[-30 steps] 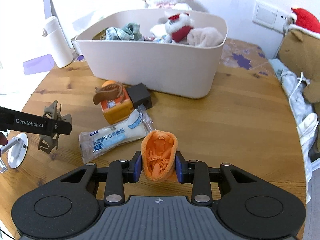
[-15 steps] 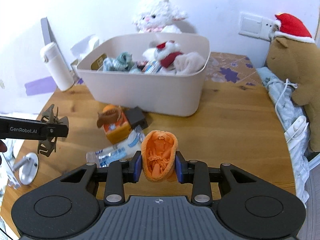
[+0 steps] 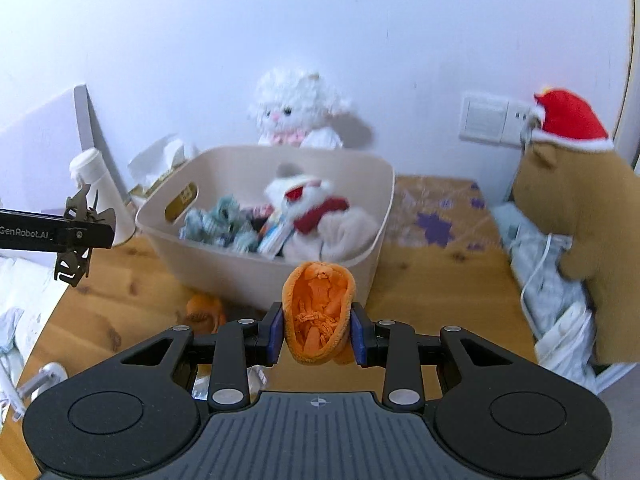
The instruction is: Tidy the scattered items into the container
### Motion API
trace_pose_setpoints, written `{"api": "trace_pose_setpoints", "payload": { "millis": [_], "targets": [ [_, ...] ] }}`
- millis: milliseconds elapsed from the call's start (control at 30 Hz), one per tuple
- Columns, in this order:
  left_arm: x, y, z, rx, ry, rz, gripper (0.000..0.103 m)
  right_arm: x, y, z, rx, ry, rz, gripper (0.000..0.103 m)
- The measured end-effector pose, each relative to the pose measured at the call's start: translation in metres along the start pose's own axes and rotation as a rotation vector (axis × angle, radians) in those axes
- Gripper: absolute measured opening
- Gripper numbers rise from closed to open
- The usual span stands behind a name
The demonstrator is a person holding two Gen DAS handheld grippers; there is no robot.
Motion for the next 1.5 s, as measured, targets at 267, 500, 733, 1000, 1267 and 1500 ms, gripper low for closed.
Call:
{"api": "trace_pose_setpoints", "payload": {
  "millis": [267,500,733,1000,1267,1500],
  "targets": [
    [0.001,0.012,-0.034,0.05,0.045,0.004,0.057,0.003,0.007,-0.037,-0.002,0.067,0.021,0.031],
    [0.012,0.034,-0.064,0.137,0.075,0.013,0.057,0.018,0.005,-0.07,-0.021,0.091,0.03,0.031],
    [0.035,0.043,-0.084,0.168,0.067,0.009,0.057,0.046,0.006,-0.102,-0.036,0.099,0.045,0.032],
    [0.079,0.035,-0.088,0.167,-0.01,-0.043,0.057,0.08,0.0,-0.116,-0.113,0.055,0.058,0.031],
    [0.123,0.03,-0.085,0.132,-0.093,-0.078,0.057,0.122,-0.008,-0.121,-0.131,-0.008,0.069,0.035],
    [0.143,0.026,-0.081,0.097,-0.155,-0.087,0.058,0.135,-0.009,-0.116,-0.131,-0.044,0.063,0.051]
  ]
}}
Point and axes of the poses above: each gripper's, at about its wrist camera, not at the fingertips, and x roughly the way its jaws point, y to its right, z to its underside, the point moved 5 cm from there along x, roughly the way its jaws point, and after that the axes turned 6 degrees about -y, right-handed, at the moved point
